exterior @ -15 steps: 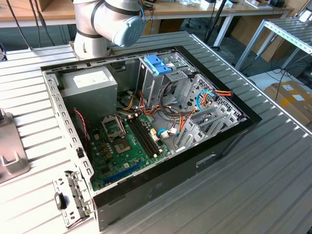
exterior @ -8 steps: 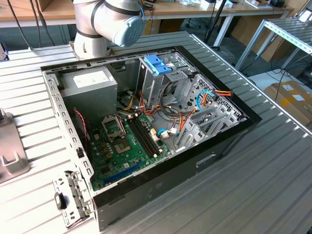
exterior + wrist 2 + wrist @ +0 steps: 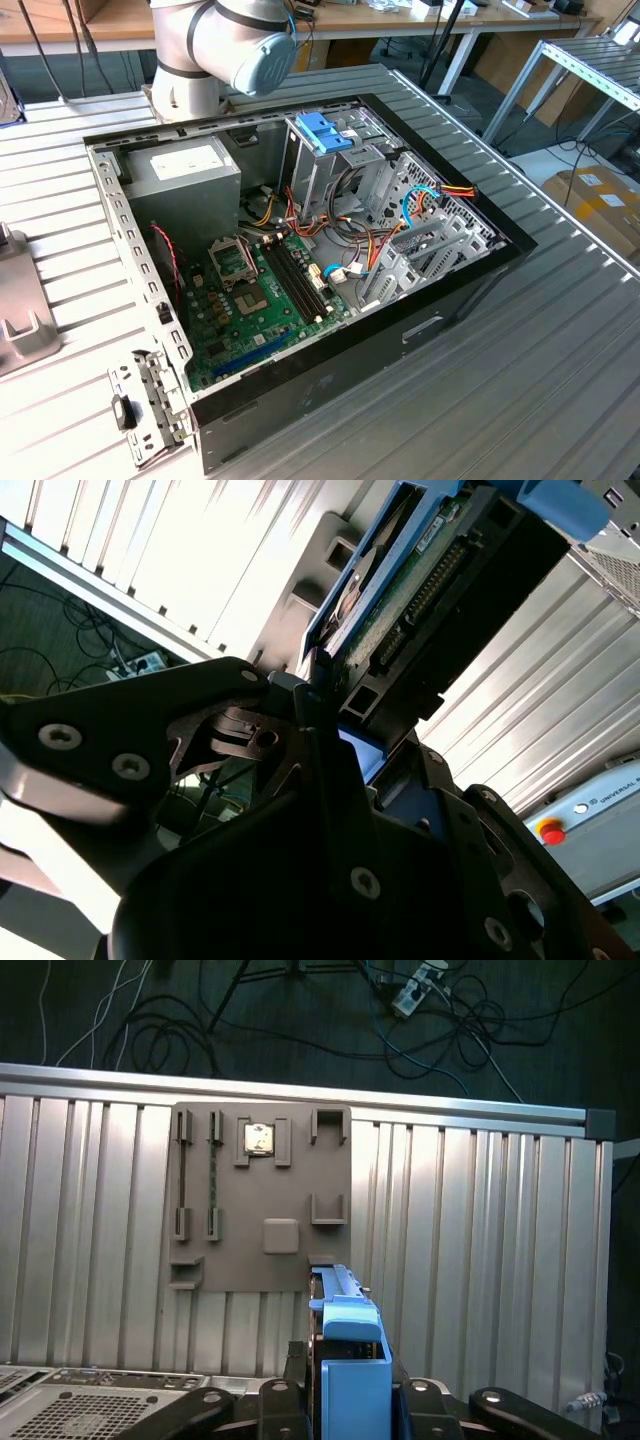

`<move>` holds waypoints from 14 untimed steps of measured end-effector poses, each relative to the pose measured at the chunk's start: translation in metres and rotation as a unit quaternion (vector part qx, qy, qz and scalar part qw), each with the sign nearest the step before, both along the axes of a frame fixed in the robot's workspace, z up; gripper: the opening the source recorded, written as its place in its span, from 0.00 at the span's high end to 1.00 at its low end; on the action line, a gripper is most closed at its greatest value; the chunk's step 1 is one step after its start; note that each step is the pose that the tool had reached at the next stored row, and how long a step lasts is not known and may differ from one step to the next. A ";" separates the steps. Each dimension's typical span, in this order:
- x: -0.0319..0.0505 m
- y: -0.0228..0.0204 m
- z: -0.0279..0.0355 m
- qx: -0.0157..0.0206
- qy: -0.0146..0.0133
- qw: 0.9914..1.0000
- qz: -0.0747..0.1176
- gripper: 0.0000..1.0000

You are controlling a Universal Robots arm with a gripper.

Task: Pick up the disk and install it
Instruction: 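Pick up the disk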

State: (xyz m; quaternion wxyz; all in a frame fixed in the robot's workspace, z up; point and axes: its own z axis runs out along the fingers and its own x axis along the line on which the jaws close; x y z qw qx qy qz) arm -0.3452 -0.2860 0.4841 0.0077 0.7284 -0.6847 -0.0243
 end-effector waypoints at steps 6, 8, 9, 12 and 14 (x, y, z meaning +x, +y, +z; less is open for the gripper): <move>0.0041 0.0000 0.0000 0.000 0.000 1.000 0.000 0.63; 0.0054 0.0000 0.0000 0.000 0.000 1.000 0.000 0.63; 0.0063 0.0000 0.0000 0.000 0.000 1.000 0.000 0.63; 0.0081 0.0000 0.0000 0.000 0.000 1.000 0.000 0.63; 0.0094 0.0000 0.0000 0.000 0.000 1.000 0.000 0.63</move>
